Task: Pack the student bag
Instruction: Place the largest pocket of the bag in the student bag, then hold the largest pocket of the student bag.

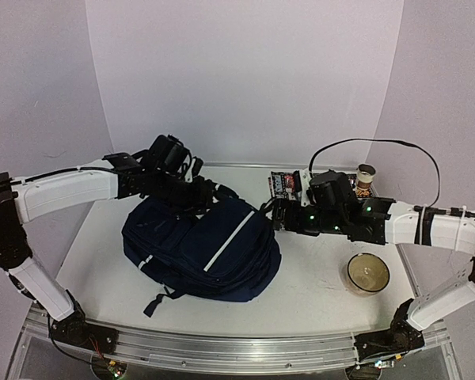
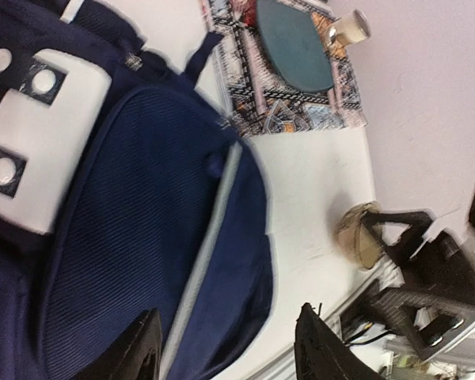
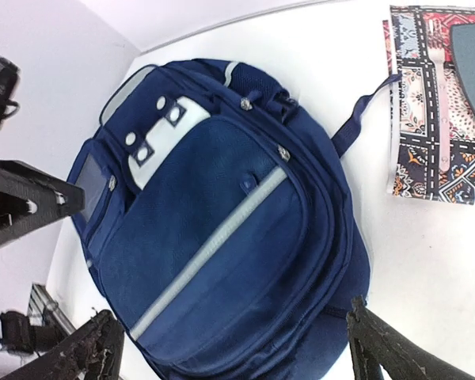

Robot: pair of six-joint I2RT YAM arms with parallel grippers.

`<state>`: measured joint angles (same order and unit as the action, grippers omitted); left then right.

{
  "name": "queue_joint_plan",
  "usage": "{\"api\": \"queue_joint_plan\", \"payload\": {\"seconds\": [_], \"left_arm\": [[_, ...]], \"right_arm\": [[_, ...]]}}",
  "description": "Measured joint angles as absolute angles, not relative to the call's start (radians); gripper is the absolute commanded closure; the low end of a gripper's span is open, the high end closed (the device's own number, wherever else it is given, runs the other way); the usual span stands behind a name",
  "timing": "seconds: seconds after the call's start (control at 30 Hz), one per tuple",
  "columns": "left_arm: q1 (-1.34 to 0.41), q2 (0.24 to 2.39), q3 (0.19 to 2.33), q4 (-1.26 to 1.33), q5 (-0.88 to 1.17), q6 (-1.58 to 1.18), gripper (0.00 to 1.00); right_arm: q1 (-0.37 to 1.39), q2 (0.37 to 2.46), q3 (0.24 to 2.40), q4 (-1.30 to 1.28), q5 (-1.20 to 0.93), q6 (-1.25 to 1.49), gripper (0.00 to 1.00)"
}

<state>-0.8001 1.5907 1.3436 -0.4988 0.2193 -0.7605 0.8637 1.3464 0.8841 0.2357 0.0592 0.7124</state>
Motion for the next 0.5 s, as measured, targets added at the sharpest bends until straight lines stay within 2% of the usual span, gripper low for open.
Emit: {"api": "queue_joint_plan", "payload": {"seconds": [0.27,0.5], "left_arm": [[-0.642,1.293,1.069,-0.524,0.154,-0.807,0.28],[-0.592,1.134,0.825,-0.558,0.088,-0.898,0.27]], "right_arm": [[0.926,1.388,0.95,0.161,0.019,0.643,0.02],[1.027,1.506,1.025,0.144,0.004,0.596,0.02]]}}
